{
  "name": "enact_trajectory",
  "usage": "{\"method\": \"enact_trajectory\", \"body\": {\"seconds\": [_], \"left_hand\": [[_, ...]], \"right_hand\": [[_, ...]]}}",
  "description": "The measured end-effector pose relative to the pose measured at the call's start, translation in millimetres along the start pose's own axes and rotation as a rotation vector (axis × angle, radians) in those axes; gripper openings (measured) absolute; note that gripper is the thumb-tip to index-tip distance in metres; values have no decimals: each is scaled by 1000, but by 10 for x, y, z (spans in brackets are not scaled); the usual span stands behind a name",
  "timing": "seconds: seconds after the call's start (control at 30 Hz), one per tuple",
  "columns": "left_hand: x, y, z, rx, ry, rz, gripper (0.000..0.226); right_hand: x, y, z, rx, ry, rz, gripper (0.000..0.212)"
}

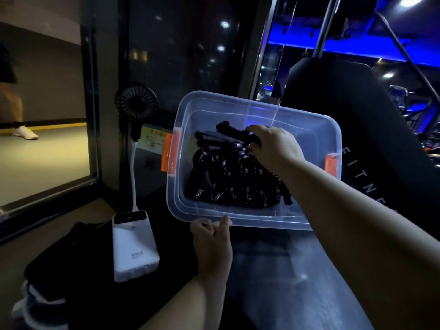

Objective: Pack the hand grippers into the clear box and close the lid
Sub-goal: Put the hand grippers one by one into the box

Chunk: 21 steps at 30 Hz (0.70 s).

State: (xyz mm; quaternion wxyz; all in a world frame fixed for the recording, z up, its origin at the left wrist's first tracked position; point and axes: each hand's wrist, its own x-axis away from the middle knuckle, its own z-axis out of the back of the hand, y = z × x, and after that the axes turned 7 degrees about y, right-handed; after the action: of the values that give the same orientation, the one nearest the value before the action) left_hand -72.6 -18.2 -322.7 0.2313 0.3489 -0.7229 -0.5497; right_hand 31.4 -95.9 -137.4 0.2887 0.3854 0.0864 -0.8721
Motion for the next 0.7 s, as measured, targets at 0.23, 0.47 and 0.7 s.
{"method": "enact_trajectory", "body": {"seconds": [0.23,0.47,0.7], "left_hand": [[-25,-27,-23,27,33,15,27],[-56,-121,-54,15,62,6,31],[-45,-88,-40,7,75,20,31]], "right_hand": [[-308,-81,-412,-33,3,20,44],[-504,-122,-768,-50,-37,-35,47],[-646,-196,-997,-85,-142,-100,34]]}}
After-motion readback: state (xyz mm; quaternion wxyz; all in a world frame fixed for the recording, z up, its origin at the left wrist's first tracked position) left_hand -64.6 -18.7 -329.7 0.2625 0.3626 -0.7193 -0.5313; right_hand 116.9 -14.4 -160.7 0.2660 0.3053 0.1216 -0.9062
